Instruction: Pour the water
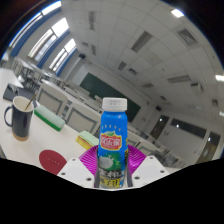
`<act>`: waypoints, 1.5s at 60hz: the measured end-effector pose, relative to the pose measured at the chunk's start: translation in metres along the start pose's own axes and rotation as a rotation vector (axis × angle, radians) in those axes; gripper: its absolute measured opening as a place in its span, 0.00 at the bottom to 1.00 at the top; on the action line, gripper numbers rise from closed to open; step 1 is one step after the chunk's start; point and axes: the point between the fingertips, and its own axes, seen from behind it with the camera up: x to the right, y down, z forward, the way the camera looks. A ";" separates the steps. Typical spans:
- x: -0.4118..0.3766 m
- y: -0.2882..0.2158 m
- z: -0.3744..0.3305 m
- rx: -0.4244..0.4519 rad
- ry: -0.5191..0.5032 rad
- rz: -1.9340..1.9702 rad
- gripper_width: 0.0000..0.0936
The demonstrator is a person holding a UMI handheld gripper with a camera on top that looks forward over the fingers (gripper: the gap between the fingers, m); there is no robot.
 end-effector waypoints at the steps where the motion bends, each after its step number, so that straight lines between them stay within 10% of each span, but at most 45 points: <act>1: -0.002 -0.008 -0.002 0.014 0.013 -0.085 0.39; 26: -0.068 -0.146 -0.027 0.235 0.152 -1.522 0.39; 43: -0.079 -0.148 -0.016 0.242 0.144 -1.688 0.39; 58: -0.042 -0.177 -0.029 0.272 0.155 -0.991 0.41; 73: -0.072 -0.119 -0.034 0.159 -0.193 0.312 0.41; 90: -0.123 -0.047 -0.020 0.044 -0.330 0.498 0.41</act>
